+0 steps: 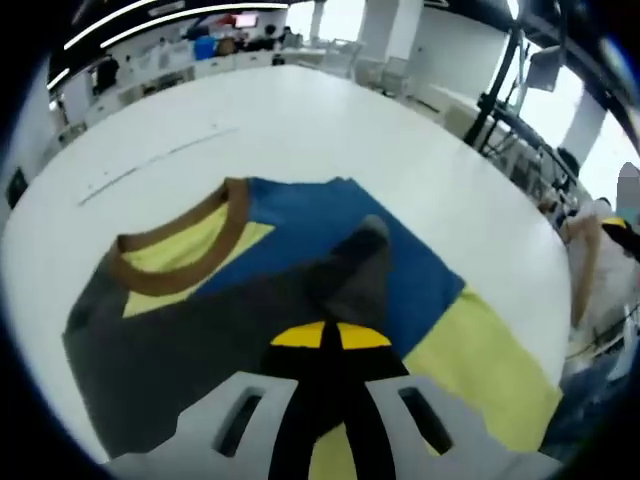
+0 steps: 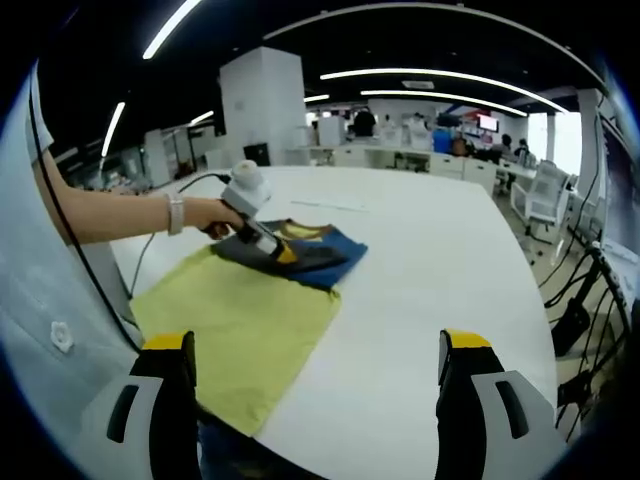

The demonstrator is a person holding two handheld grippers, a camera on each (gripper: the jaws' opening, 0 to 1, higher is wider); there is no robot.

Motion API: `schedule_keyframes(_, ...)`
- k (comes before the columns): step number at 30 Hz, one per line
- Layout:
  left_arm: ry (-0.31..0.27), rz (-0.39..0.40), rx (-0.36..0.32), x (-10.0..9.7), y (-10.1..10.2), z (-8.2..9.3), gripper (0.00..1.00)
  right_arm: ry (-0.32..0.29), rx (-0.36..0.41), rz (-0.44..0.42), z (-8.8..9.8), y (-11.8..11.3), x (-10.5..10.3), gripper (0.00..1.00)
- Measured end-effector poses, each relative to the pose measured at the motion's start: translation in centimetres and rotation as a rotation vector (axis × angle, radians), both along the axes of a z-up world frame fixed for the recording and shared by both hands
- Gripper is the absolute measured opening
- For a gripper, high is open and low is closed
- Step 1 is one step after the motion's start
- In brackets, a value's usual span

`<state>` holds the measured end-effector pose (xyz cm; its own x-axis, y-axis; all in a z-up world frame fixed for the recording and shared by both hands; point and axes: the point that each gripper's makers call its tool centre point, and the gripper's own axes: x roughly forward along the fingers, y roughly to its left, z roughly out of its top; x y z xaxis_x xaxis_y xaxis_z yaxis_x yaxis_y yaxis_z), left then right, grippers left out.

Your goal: Fold the garment on the visible template until the final outline fits inside the template.

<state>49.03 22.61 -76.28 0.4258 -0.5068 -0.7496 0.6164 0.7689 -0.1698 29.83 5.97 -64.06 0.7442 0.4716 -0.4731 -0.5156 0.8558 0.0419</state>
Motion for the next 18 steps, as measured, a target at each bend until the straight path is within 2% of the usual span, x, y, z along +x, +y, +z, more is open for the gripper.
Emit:
schedule_keyframes(4, 0.018, 0.004, -0.084, -0.6, -1.1, 0.8, 0.0, 0.001, 0.001, -0.003, -0.1, -0.2, -0.2, 1.0)
schedule_keyframes(18, 0.01, -0.044, -0.125, -1.8, -2.9, 1.5, 0.0, 0.008, -0.001, 0.001, -0.5, -0.4, -0.6, 1.0)
